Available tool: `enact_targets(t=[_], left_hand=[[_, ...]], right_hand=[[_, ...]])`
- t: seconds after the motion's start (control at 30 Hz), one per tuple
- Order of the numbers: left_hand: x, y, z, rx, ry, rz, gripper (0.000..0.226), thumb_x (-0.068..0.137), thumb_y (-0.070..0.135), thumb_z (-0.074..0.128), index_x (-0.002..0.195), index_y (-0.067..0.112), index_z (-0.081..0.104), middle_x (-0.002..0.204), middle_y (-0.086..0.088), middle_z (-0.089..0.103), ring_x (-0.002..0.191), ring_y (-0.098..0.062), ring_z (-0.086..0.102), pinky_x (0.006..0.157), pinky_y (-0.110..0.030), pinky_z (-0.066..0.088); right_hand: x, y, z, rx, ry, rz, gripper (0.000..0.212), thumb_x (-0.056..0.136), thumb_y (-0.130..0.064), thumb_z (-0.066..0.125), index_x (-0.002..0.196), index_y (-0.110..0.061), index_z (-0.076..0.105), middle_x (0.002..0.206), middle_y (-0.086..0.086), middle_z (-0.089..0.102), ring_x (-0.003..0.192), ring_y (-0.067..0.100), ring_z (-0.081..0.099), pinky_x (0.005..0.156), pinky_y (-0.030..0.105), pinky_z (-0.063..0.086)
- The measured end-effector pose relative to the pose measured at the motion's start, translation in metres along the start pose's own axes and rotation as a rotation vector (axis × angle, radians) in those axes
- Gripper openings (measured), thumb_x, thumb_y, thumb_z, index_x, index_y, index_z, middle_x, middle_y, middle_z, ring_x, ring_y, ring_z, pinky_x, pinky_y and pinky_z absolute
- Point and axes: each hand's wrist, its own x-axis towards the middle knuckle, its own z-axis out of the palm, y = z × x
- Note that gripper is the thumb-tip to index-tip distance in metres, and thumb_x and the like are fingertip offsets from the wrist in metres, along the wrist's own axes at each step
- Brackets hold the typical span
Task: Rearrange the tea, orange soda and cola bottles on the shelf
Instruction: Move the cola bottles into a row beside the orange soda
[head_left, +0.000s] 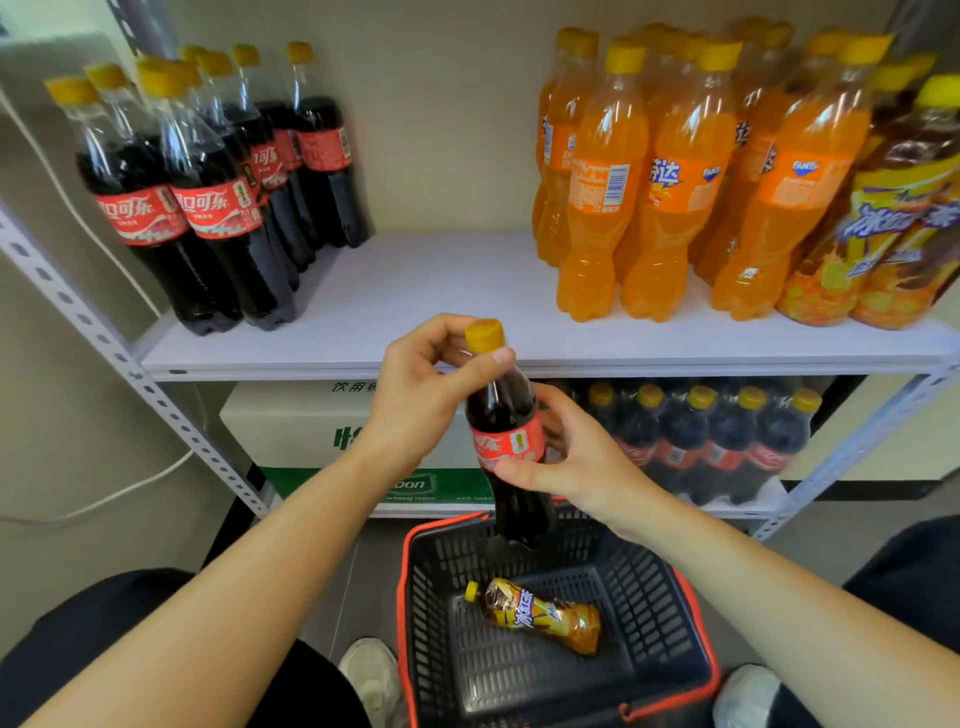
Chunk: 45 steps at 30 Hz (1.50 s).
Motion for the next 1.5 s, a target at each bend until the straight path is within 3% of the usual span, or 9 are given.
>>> enact_targets(t=[0.27, 0.4, 0.6, 0.77, 0.87, 1.03, 1.23, 1.37, 1.5], left_hand=[[-0.003, 0.007, -0.003, 0.039, -0.163, 0.099, 0.027, 0.081, 0.013, 0.083, 0.105, 0.020, 0.071, 0.093, 0.002, 0.072, 0.089, -0.013, 0.066, 0.072, -0.027, 0.055], [-0.002, 0.009, -0.007, -0.007, -0.209, 0.044, 0.011, 0.087, 0.011, 0.076, 0.097, 0.014, 0.076, 0.092, -0.005, 0.075, 0.089, -0.018, 0.070, 0.083, -0.036, 0.060], [0.001, 0.009, -0.007, -0.061, -0.251, -0.080, 0.012, 0.094, 0.012, 0.067, 0.094, 0.017, 0.078, 0.093, 0.002, 0.076, 0.090, -0.012, 0.070, 0.080, -0.024, 0.055], [0.000, 0.009, -0.007, -0.111, -0.260, -0.003, 0.023, 0.097, 0.007, 0.063, 0.116, 0.012, 0.074, 0.117, -0.003, 0.076, 0.113, -0.022, 0.071, 0.090, -0.025, 0.055], [-0.001, 0.007, -0.004, -0.108, -0.203, 0.079, 0.030, 0.091, -0.001, 0.069, 0.117, 0.012, 0.074, 0.118, -0.006, 0.076, 0.113, -0.034, 0.068, 0.091, -0.026, 0.055], [0.003, 0.003, -0.003, -0.029, -0.047, 0.106, 0.027, 0.091, 0.005, 0.073, 0.111, 0.023, 0.075, 0.107, 0.000, 0.079, 0.097, -0.018, 0.070, 0.085, -0.028, 0.057], [0.006, 0.000, -0.005, -0.043, 0.030, 0.051, 0.028, 0.088, 0.010, 0.077, 0.114, 0.021, 0.073, 0.115, -0.002, 0.076, 0.093, -0.025, 0.075, 0.087, -0.040, 0.060], [0.001, -0.001, -0.003, -0.029, -0.168, -0.034, 0.045, 0.083, 0.018, 0.076, 0.127, 0.017, 0.067, 0.124, -0.005, 0.072, 0.101, -0.025, 0.074, 0.092, -0.041, 0.059], [-0.006, -0.009, 0.001, 0.108, -0.397, -0.094, 0.066, 0.085, 0.025, 0.081, 0.144, 0.031, 0.054, 0.131, 0.003, 0.068, 0.107, -0.022, 0.071, 0.091, -0.040, 0.059]], right_hand=[[0.000, 0.002, -0.003, -0.053, 0.050, -0.083, 0.064, 0.077, -0.021, 0.090, 0.130, -0.036, 0.057, 0.122, -0.013, 0.071, 0.113, 0.005, 0.068, 0.089, 0.014, 0.052], [-0.001, 0.006, -0.005, -0.106, 0.059, -0.077, 0.068, 0.076, -0.017, 0.090, 0.133, -0.032, 0.056, 0.123, -0.009, 0.069, 0.117, 0.008, 0.066, 0.097, 0.026, 0.055], [-0.002, 0.006, -0.010, -0.194, 0.070, -0.086, 0.071, 0.075, -0.021, 0.091, 0.135, -0.030, 0.054, 0.125, -0.009, 0.067, 0.118, 0.007, 0.063, 0.103, 0.030, 0.053], [-0.001, 0.000, -0.012, -0.070, 0.074, -0.104, 0.063, 0.078, -0.017, 0.089, 0.131, -0.028, 0.058, 0.125, -0.009, 0.070, 0.117, 0.008, 0.066, 0.096, 0.022, 0.053], [0.000, -0.005, -0.011, -0.028, 0.062, -0.100, 0.062, 0.079, -0.018, 0.089, 0.132, -0.027, 0.058, 0.125, -0.010, 0.071, 0.115, 0.007, 0.068, 0.092, 0.016, 0.052], [-0.002, -0.009, -0.008, -0.019, -0.035, -0.050, 0.076, 0.074, -0.012, 0.092, 0.136, -0.029, 0.053, 0.125, -0.008, 0.070, 0.114, 0.011, 0.069, 0.092, 0.024, 0.056], [-0.006, -0.012, -0.002, 0.097, -0.069, -0.009, 0.072, 0.068, -0.024, 0.092, 0.131, -0.031, 0.057, 0.120, -0.004, 0.073, 0.111, 0.015, 0.070, 0.089, 0.028, 0.057], [-0.002, -0.025, -0.014, 0.289, 0.052, -0.027, 0.067, 0.068, -0.015, 0.087, 0.130, -0.020, 0.060, 0.117, 0.004, 0.075, 0.111, 0.021, 0.071, 0.087, 0.029, 0.057], [0.002, -0.042, -0.035, 0.430, 0.192, -0.079, 0.065, 0.074, -0.020, 0.082, 0.134, -0.012, 0.057, 0.118, 0.010, 0.074, 0.108, 0.026, 0.072, 0.083, 0.035, 0.059]])
